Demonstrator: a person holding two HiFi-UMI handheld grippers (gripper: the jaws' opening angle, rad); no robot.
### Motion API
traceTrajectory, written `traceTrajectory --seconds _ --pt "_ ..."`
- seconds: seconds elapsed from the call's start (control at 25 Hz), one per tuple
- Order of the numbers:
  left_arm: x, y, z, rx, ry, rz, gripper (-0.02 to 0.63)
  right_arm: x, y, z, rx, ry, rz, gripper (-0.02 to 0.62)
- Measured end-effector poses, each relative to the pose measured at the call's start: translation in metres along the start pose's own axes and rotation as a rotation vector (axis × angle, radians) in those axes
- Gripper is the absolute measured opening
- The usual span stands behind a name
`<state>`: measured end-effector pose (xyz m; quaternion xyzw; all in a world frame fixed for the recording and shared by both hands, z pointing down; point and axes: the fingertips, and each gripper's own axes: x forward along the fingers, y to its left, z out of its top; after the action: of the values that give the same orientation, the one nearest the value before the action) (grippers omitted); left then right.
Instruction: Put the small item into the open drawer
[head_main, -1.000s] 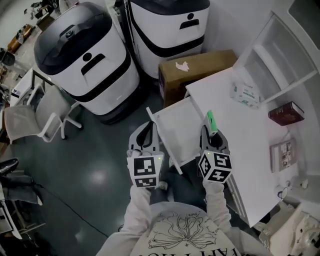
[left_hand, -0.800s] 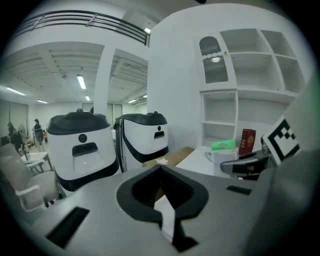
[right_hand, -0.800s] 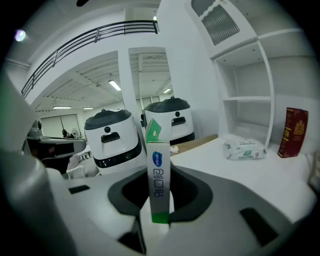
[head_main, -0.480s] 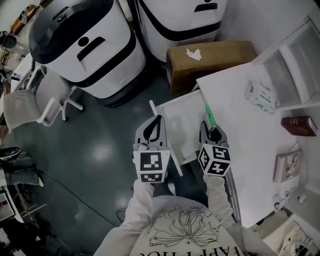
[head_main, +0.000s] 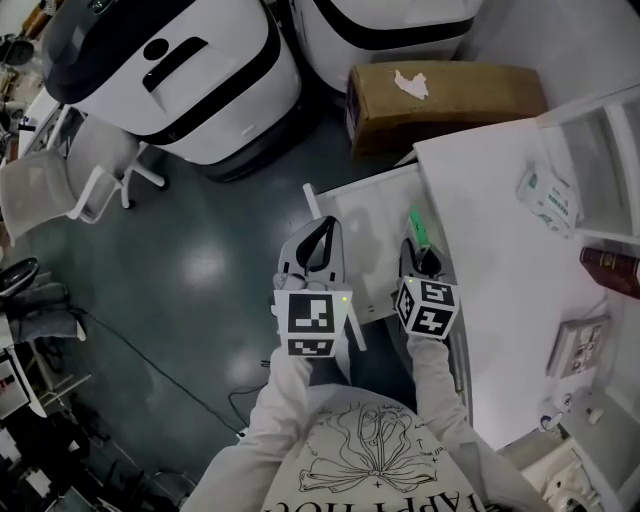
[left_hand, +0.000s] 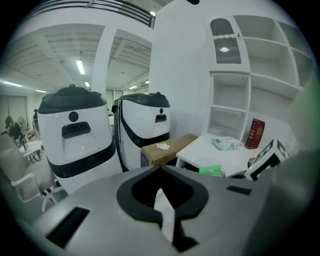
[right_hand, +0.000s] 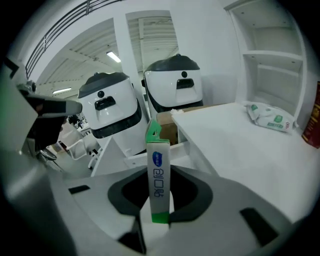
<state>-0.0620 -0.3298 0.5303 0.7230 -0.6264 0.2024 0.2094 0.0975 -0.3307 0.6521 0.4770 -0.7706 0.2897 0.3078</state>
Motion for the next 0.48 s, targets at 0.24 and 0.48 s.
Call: traceTrajectory --seconds 0.24,0.48 --pt "0.019 -0.005 -0.015 -0.016 0.034 -0.011 0.005 0.035 -0.007 -0.039 -0.007 0.11 0.012 0.087" --pt "0.032 -0.012 -0.032 -0.041 0.069 -0.015 0.005 0.06 -0.011 -0.075 -0.001 0.206 0.024 0.087"
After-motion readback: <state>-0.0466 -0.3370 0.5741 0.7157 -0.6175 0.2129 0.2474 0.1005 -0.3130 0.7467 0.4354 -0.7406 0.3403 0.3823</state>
